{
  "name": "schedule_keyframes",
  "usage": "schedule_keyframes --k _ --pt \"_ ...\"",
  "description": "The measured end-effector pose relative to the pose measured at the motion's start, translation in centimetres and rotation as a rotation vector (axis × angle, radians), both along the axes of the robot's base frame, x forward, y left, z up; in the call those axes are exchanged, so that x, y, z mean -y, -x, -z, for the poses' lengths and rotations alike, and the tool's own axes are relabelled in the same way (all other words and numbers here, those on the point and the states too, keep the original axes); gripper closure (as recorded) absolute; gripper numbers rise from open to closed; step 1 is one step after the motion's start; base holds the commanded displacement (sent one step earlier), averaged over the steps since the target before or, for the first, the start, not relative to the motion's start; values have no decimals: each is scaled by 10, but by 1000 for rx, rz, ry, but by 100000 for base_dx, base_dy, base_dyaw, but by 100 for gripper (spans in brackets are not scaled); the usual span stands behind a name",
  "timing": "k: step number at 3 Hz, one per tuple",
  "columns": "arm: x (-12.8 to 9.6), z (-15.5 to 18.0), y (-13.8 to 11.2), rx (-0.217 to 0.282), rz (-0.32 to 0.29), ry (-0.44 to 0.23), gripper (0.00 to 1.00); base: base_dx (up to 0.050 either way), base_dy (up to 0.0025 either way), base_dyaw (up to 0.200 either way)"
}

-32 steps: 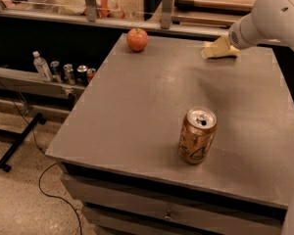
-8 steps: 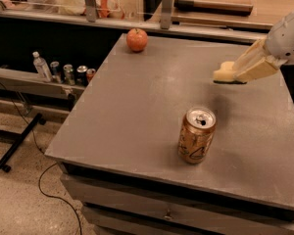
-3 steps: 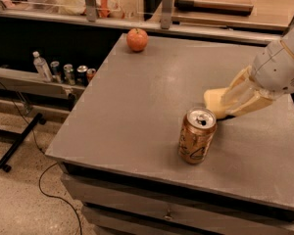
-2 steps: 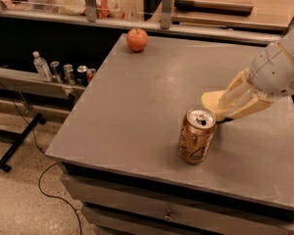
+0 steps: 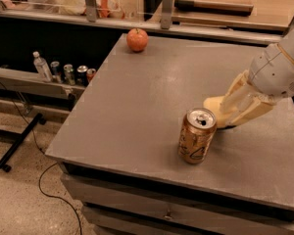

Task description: Move sponge near orange can

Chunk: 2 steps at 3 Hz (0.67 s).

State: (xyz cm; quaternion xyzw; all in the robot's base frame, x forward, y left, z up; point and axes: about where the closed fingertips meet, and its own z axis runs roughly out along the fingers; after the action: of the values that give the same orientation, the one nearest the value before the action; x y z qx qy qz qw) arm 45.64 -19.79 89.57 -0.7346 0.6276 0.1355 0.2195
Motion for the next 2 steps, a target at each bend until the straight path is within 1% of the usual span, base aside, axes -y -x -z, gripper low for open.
schedule_keyframes --k 1,2 --pt "0 1 1 -5 -6 1 13 0 0 0" --pt "1 0 1 -7 -11 6 0 0 0 0"
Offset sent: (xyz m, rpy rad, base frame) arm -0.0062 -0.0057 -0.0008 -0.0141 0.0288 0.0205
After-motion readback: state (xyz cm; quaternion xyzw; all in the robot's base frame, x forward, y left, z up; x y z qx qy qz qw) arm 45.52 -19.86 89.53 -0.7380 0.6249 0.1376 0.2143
